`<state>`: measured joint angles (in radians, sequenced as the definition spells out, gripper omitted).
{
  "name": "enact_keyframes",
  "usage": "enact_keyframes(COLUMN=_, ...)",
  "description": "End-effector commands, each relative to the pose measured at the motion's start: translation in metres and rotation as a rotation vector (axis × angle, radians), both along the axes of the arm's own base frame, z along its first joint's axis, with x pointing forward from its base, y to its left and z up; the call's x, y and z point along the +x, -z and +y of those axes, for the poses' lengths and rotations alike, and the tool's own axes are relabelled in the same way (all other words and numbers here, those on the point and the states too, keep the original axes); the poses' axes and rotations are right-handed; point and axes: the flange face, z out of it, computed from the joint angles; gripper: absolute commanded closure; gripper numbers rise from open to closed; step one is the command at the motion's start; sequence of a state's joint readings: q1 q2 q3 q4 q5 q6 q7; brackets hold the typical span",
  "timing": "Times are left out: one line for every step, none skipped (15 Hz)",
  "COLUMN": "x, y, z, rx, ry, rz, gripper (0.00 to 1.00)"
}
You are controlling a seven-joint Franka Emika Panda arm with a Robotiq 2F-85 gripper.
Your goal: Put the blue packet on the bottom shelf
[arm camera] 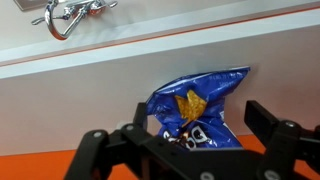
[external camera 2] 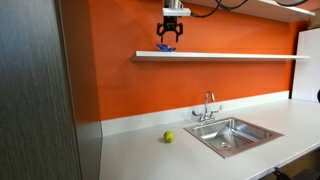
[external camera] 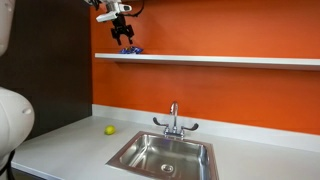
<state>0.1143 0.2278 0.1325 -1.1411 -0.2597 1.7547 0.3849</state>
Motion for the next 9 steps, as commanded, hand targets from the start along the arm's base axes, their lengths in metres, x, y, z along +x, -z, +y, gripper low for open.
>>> enact_keyframes(x=-0.036, y=0.001, z=-0.001, rx=0.002, ry=0.014, rz=0.004, gripper=0.0)
enact_keyframes(x=-0.044, y=0.002, z=-0.001, rx=0.001, ry=0.015, rz=0.005, gripper=0.0)
enact_keyframes(x=-0.052, y=0.002, z=-0.001, rx=-0.002, ry=0.016, rz=0.007, gripper=0.0)
enact_keyframes(x=-0.062, y=0.003, z=0.0, rx=-0.004, ry=0.014, rz=0.011, gripper=0.0)
enact_keyframes(x=-0.071, y=0.003, z=0.001, rx=-0.008, ry=0.011, rz=0.014, gripper=0.0)
enact_keyframes(x=-0.082, y=0.006, z=0.003, rx=-0.012, ry=0.014, rz=0.02, gripper=0.0)
enact_keyframes(x=-0.094, y=0.009, z=0.004, rx=-0.013, ry=0.023, rz=0.038, gripper=0.0)
enact_keyframes(x=-0.106, y=0.014, z=0.006, rx=-0.012, ry=0.025, rz=0.06, gripper=0.0)
enact_keyframes(x=-0.119, y=0.019, z=0.009, rx=-0.012, ry=0.026, rz=0.08, gripper=0.0)
